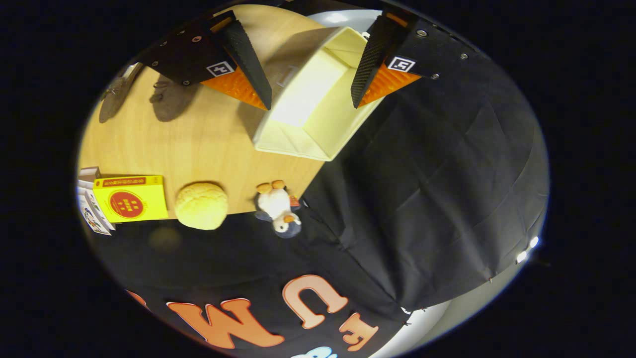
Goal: Open the storage box then place both shoes into the box .Put the left shoe in first, then the right shoe, with the right side of both shoes facing outward in a uniform manner.
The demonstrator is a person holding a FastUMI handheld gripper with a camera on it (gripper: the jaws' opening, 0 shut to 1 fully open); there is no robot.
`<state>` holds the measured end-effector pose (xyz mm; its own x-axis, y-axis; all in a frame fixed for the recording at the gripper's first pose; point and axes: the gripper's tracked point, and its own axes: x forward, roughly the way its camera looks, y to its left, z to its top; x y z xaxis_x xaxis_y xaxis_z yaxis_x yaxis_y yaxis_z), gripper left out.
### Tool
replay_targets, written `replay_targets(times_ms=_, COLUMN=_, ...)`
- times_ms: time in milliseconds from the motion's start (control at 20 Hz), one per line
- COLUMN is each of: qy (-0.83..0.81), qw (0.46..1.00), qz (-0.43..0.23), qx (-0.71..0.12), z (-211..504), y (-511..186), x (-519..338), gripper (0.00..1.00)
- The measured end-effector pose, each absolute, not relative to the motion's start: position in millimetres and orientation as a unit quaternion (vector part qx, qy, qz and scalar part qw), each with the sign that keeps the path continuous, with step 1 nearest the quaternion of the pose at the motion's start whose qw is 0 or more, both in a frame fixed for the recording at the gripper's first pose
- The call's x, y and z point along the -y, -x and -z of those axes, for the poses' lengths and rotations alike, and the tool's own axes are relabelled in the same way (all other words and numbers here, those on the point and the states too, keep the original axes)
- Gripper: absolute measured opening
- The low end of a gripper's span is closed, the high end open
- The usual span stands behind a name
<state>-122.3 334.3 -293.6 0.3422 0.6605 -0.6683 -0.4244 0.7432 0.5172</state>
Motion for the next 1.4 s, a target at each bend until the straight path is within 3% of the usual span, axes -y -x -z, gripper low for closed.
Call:
replay_targets(times_ms=600, qy=-0.032, qw=0.828, qz=-0.22, qx=-0.514, z=379.0, y=140.1, x=-198.0, gripper=0.87)
replay_targets(times_ms=1000, qy=0.061, qw=0.832, qz=-0.169, qx=-0.525, z=432.0, y=120.8, x=-157.6, gripper=0.64)
replay_targets(times_ms=1400, qy=0.066, qw=0.839, qz=-0.143, qx=-0.521, z=459.3, y=105.3, x=-156.0, gripper=0.21)
